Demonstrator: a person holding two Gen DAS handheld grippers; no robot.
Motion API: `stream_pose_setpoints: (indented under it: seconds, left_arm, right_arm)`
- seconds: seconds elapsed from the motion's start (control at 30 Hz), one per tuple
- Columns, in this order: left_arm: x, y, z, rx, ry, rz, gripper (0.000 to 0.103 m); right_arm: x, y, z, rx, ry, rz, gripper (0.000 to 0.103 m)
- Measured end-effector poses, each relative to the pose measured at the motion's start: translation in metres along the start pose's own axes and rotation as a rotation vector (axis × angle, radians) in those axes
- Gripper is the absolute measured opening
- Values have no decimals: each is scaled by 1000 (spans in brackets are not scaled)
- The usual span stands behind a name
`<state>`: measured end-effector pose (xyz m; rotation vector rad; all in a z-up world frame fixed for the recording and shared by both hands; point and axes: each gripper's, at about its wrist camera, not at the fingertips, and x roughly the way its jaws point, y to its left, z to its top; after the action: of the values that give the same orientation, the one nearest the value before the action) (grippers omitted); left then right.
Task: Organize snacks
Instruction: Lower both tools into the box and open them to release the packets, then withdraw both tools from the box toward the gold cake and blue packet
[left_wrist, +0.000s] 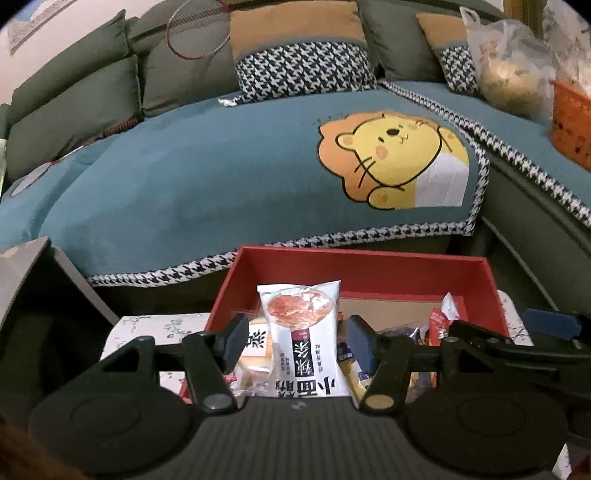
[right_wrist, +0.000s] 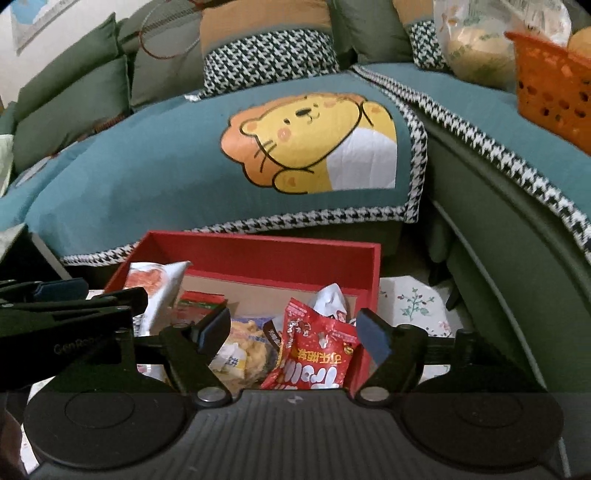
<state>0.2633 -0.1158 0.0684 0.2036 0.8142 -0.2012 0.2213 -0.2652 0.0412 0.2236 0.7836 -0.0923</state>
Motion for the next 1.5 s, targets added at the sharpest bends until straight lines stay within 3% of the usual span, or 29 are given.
stream_pose_setpoints:
  seconds: [0.5, 0.57, 0.97, 1.07, 1.27, 1.4, 1.5]
  left_arm:
    - [-58, 14, -31, -21, 17, -18, 93]
    - [-64, 18, -43, -28, 37, -27, 97]
    - [-87, 31, -145, -27, 234, -115, 99]
    - [-96, 27, -167, 10, 273, -164, 99]
    - [-107, 15, -192, 198, 324, -369, 99]
    - [-108, 5, -203, 385, 345, -398, 99]
    - [-107, -4, -209, 478, 372, -461, 99]
  right_arm:
    - [-53, 15, -23, -28, -1, 5, 85]
    - [-56, 16, -34, -27, 22, 4, 86]
    - [-61, 37, -99, -119, 204, 4, 86]
    - [-69, 46, -111, -158, 223, 21, 86]
    - [-86, 44, -116, -114, 232, 99, 86]
    - [-90, 46, -122, -122, 246, 117, 86]
    - [-88, 49, -124, -130, 259, 126, 86]
